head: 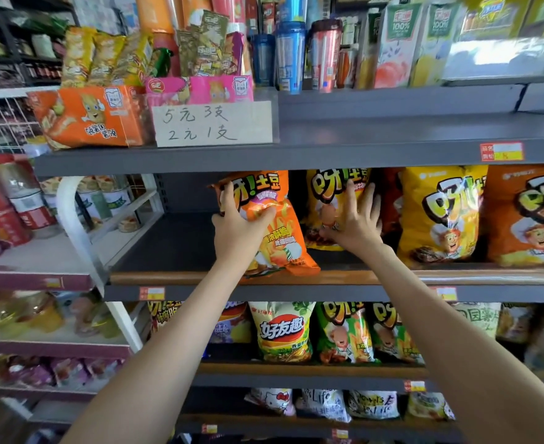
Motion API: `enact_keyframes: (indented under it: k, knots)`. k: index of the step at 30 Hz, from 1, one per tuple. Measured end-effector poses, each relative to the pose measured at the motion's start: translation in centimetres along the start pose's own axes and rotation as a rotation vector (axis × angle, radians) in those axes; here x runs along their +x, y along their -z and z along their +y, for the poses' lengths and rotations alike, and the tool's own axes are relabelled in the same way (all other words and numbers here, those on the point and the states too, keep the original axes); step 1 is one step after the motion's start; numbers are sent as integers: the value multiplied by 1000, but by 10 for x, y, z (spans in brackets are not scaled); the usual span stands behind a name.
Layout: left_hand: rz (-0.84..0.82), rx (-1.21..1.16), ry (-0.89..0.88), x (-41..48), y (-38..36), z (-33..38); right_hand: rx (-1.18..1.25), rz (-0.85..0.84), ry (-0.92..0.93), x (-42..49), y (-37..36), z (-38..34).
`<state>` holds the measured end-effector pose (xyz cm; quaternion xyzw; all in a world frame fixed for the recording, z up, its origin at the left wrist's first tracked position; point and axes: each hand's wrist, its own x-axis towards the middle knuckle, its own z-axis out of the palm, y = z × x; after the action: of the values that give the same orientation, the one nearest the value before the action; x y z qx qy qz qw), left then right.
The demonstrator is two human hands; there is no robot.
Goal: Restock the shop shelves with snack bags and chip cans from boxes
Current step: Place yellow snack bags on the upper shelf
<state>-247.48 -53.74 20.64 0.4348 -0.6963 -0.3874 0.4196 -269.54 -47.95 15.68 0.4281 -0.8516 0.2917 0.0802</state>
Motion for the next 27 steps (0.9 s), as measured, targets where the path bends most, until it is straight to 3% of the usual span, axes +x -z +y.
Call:
enact_keyframes:
  k: [3,6,9,17,27]
  knots:
    - [-81,-14,15,-5,-11,5,366,45,11,-19,19,-14]
    - [-165,-11,32,-10,-23,7,816,-320,-58,-45,49,-22]
    - [-268,-130,39,-11,-33,10,778,-600,1,-53,62,-18]
    - [-453,-256,-54,8,-25,13,951,-461,23,-32,59,-9]
    - [-283,-30,-315,16,-5,-8,828,-485,217,-10,41,-32]
